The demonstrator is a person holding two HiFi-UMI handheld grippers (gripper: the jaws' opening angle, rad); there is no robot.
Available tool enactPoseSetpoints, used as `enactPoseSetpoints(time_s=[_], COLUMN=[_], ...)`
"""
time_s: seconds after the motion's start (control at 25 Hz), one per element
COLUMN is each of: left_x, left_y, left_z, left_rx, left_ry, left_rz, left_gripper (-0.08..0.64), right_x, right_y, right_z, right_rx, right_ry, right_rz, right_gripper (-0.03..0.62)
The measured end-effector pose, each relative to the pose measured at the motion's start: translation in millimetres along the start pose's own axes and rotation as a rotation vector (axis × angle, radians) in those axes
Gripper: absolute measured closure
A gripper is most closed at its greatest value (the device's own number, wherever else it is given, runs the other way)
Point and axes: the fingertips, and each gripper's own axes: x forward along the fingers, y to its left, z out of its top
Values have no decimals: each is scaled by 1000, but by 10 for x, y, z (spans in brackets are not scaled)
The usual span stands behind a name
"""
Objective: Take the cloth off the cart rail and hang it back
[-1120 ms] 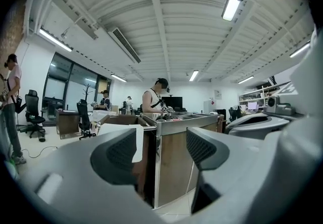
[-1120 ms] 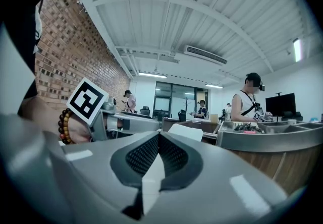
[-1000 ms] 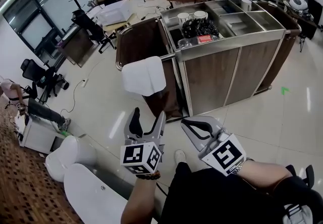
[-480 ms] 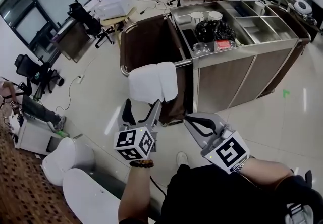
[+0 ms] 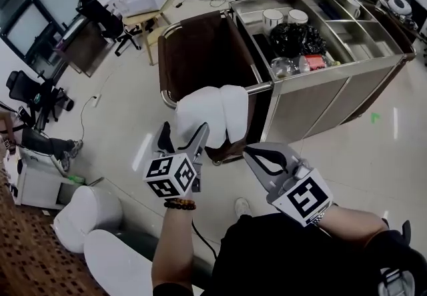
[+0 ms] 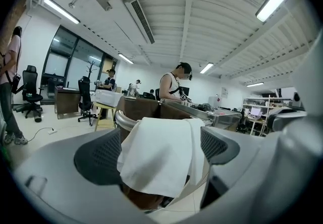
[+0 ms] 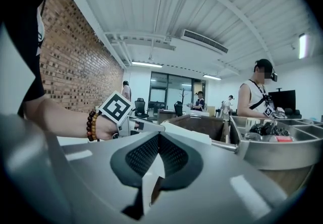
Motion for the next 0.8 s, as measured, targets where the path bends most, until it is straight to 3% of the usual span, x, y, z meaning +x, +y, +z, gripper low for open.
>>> enactPoseSetpoints(time_s=[0.4,0.64,0.8], left_x=[405,579,592], left_y=[418,339,308], left_z=[-223,-353,-442], left_rx=[-28,39,62], left_ry=[86,131,158], left_rz=[-77,-153,-149], left_gripper=[81,84,123], right_x=[459,573,604], right_y=[-130,-224,-243], right_z=[-30,-93,-121], right_rx=[19,27,33], right_ry=[44,51,50], right_rz=[-47,-54,-57], right_gripper=[592,592,592])
